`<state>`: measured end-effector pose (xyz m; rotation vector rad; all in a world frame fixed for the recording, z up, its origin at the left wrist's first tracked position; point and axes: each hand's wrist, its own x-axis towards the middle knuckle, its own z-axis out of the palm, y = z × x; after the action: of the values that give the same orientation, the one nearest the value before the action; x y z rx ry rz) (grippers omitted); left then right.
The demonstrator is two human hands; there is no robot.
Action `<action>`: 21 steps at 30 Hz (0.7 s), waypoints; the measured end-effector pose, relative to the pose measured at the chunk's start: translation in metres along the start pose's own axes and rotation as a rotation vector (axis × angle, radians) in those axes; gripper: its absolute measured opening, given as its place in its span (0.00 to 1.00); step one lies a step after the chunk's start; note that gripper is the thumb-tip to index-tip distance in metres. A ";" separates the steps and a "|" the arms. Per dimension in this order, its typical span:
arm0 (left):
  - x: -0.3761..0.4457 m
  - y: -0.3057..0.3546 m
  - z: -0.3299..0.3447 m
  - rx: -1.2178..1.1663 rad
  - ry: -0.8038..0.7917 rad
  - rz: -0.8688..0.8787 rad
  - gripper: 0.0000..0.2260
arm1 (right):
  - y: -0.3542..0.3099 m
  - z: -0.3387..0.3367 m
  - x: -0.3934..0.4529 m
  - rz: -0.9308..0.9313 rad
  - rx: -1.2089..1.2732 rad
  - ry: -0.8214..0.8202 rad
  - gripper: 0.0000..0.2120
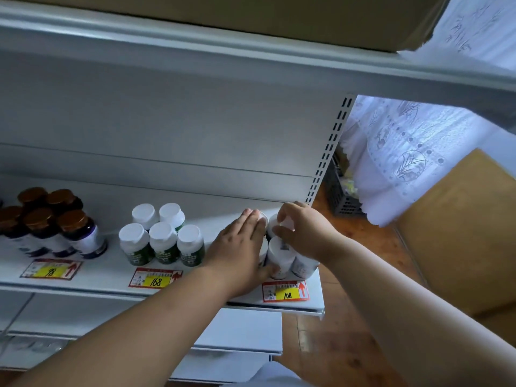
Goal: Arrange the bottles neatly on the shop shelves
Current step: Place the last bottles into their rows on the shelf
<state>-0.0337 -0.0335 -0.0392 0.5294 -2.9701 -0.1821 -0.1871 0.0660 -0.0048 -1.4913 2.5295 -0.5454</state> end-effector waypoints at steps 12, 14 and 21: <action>0.002 0.001 0.001 -0.008 0.045 0.009 0.39 | -0.009 0.009 -0.009 0.043 -0.083 0.100 0.13; 0.001 -0.001 -0.001 -0.027 0.044 0.026 0.39 | -0.012 0.006 -0.011 0.087 -0.086 0.114 0.12; -0.010 -0.020 -0.020 -0.126 0.139 0.121 0.39 | -0.044 -0.008 -0.035 0.106 -0.067 0.302 0.09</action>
<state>-0.0155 -0.0504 -0.0232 0.3325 -2.8216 -0.3048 -0.1365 0.0788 0.0178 -1.3768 2.8607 -0.7248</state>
